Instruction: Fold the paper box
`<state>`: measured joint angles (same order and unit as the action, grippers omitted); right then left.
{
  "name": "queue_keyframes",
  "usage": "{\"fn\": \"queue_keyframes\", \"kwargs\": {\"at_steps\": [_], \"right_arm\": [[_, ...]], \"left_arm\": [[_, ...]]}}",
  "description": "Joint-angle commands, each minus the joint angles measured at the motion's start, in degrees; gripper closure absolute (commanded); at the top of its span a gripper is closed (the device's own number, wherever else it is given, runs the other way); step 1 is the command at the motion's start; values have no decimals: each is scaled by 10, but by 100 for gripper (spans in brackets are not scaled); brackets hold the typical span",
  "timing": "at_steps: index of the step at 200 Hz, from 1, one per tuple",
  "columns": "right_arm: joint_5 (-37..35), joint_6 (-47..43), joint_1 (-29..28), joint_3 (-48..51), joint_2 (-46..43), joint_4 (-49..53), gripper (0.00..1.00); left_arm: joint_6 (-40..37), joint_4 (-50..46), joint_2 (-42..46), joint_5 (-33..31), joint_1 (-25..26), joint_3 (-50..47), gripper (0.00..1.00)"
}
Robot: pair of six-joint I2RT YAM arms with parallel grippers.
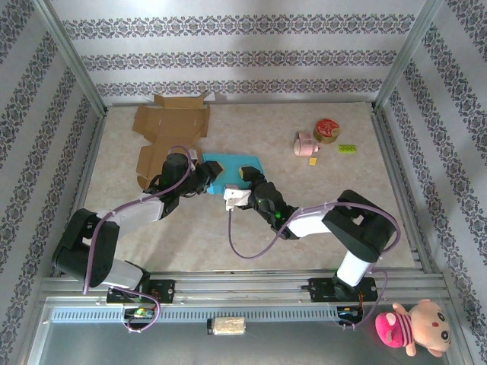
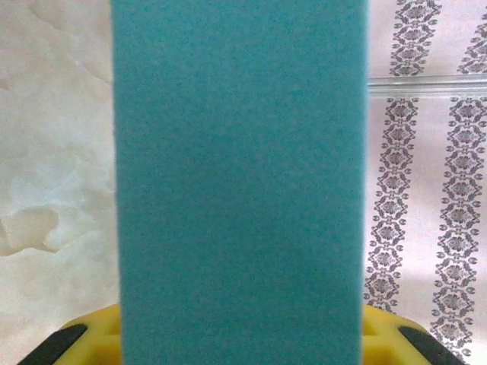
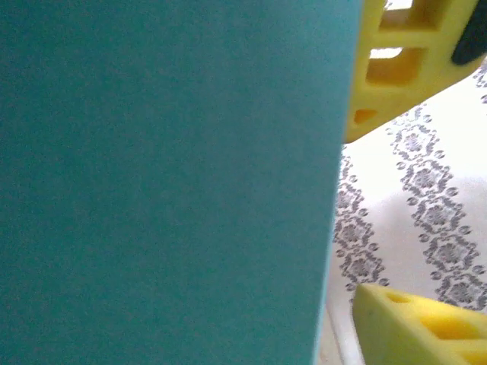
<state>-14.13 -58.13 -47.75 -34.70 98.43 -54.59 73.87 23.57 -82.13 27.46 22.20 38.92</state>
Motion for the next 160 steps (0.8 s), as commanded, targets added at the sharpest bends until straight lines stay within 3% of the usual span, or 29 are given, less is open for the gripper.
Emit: {"fn": "queue_keyframes", "kwargs": {"at_steps": [1,50,71,83,91,107,112,135,146,160], "right_arm": [[-12,8,9,-13,7,-79,37],[27,69,12,22,-45,-21,57],[34,116,17,25,-99,66,62],[66,167,33,6,-148,193,63],[126,208,57,-21,-180,297,63],[254,249,112,-116,-200,521,65],[288,240,127,-166,-193,636,65],[302,147,147,-351,-124,934,62],[295,107,149,-437,-79,1044,62],[293,75,153,-541,-15,1142,62]], "left_arm": [[32,29,1,15,-1,12,80],[26,35,-10,16,-2,37,65],[-14,47,9,6,-12,46,35],[-60,34,42,-10,-25,52,21],[-110,4,75,-28,-37,59,17],[-246,-128,156,-99,-52,92,11],[-301,-171,182,-134,-51,105,9],[-509,-310,261,-230,-52,149,6],[-607,-343,287,-240,-52,146,6],[-675,-372,320,-252,-51,131,6]]}}
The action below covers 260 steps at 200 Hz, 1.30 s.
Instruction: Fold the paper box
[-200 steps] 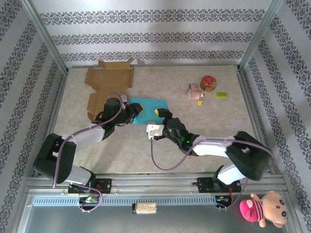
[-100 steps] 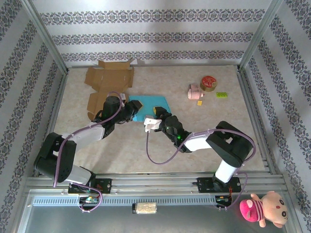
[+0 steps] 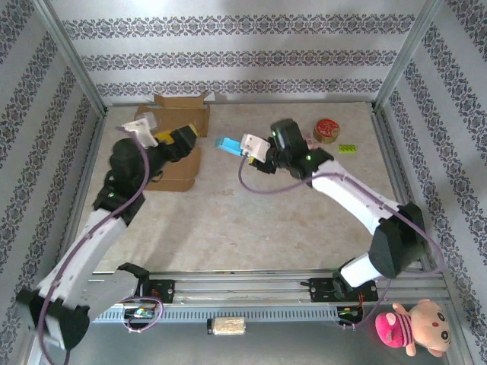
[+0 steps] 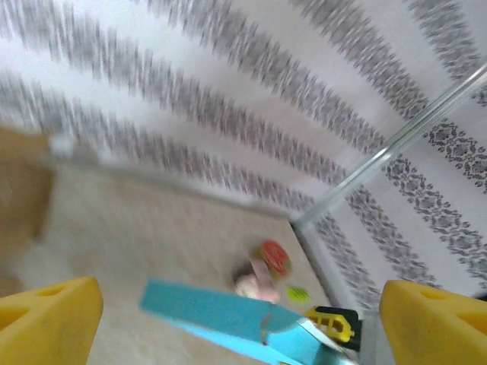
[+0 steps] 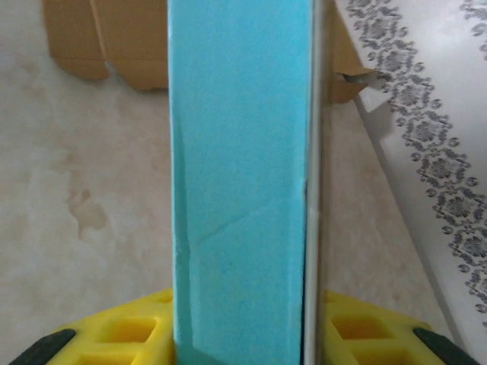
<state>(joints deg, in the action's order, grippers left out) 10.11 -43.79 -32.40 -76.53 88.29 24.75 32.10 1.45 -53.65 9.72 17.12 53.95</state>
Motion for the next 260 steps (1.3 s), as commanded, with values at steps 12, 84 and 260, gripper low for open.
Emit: {"fn": "queue_keyframes", "kwargs": {"at_steps": [12,84,260], "right_arm": [[65,-98,2,-206,143,424,62],[50,-168,-16,-356,308,481,55],[33,-187,15,-346,305,388,38]], "left_arm": [[-292,-172,54,-59,-1,-28,5],[-364,-205,55,107,1,-45,4],[-242,-123,-11,89,1,-79,5]]}}
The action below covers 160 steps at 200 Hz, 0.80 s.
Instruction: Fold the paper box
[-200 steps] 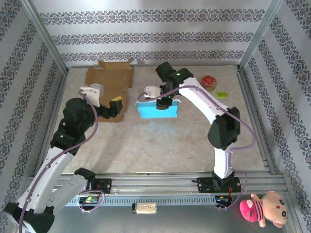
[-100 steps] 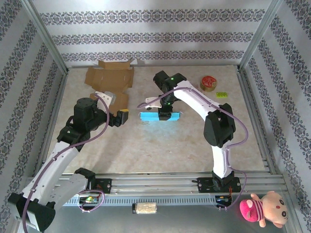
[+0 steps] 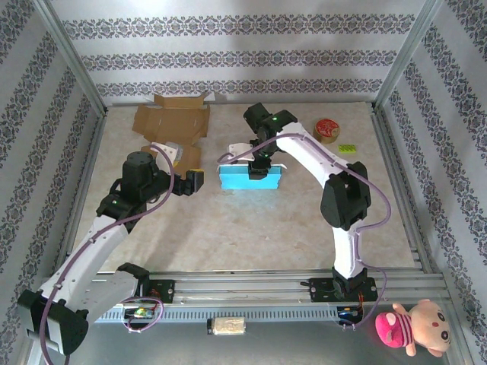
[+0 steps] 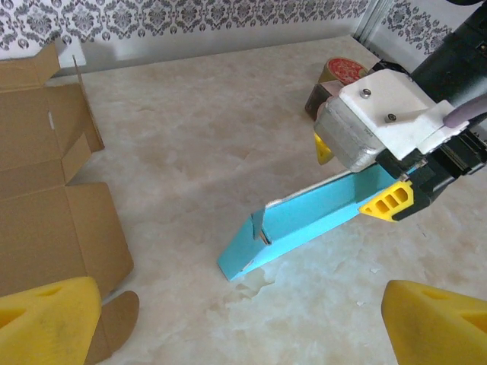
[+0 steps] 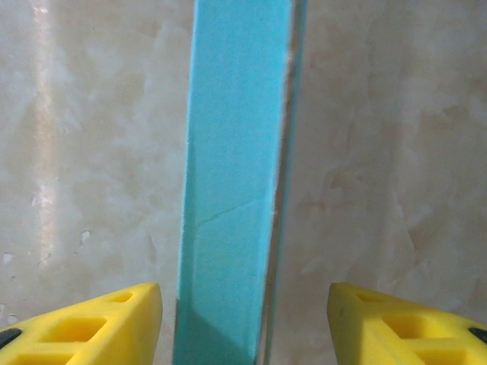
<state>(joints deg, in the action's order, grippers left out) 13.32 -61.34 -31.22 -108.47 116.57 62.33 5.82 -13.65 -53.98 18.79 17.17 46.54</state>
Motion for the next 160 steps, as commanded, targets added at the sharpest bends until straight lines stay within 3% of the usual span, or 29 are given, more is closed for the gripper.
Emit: {"fn": "queue_keyframes", "kwargs": {"at_steps": [1,60,100,128,150,160], "right_arm": [[2,-11,3,-27,22,13,38],[14,-11,9,-35,23,13,33],[49,33,12,-57,-5,3,24],[100,208,34,-11,-72,-84,20],[78,477,70,111,-161,-203,21],[101,559,97,163,-198,-224,24]], "left_arm": [[21,28,-9,-2,0,-4,5],[34,33,-38,12,0,1,5],[39,27,-63,11,0,15,5],[66,-18,-110,2,3,68,12],[79,-74,-157,-6,15,126,23],[76,-104,-181,-4,21,154,26]]}}
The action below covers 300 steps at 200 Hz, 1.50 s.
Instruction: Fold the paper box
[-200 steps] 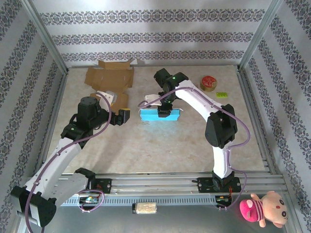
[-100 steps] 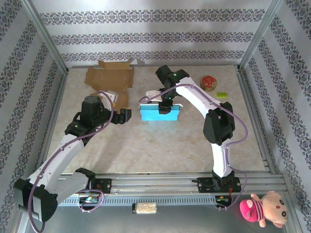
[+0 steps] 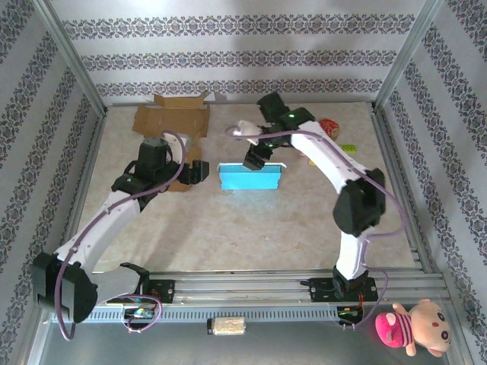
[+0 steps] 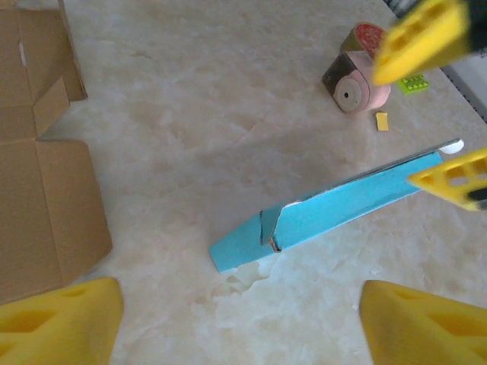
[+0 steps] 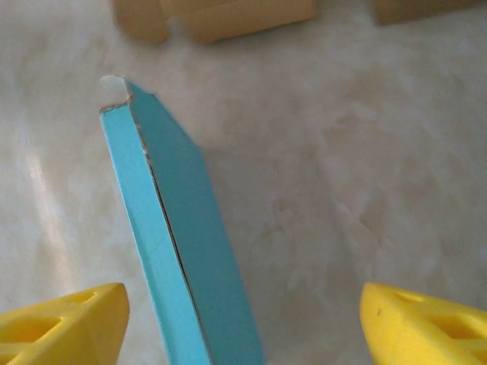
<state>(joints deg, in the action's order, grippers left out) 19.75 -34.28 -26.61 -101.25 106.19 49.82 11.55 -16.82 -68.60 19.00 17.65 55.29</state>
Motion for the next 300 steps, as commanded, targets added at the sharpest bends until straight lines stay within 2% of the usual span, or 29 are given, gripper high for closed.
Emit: {"fn": "queue_keyframes", "kwargs": {"at_steps": [1,24,54,81,107,124,137,202,257,300], "right_arm": [[39,296,54,97,-98,-102,24],[101,407,120,228,-173,-151,25],[147,395,167,302,-203,-132,21],[130,361,164,323,-200,-143,23],[124,338,157,328,-198,-172,39],[116,323,153,326,-191,-186,53],[116,317,152,320,-181,-188,58],[129,295,142,316,-162,-191,64],[110,294,135,314,-160,-191,75],[90,295,128,314,-162,-191,81]], "left_arm": [[19,-74,-37,-5,17,70,27],[12,-116,-90,22,25,119,30],[-3,-156,-139,60,27,167,30],[-9,-142,-153,71,27,165,27],[-17,-145,-162,66,27,164,25],[-22,-149,-166,65,27,163,25],[-22,-150,-168,62,27,162,24],[-19,-144,-169,53,27,156,23],[0,-147,-185,53,27,163,23],[-21,-165,-216,56,27,182,36]]}}
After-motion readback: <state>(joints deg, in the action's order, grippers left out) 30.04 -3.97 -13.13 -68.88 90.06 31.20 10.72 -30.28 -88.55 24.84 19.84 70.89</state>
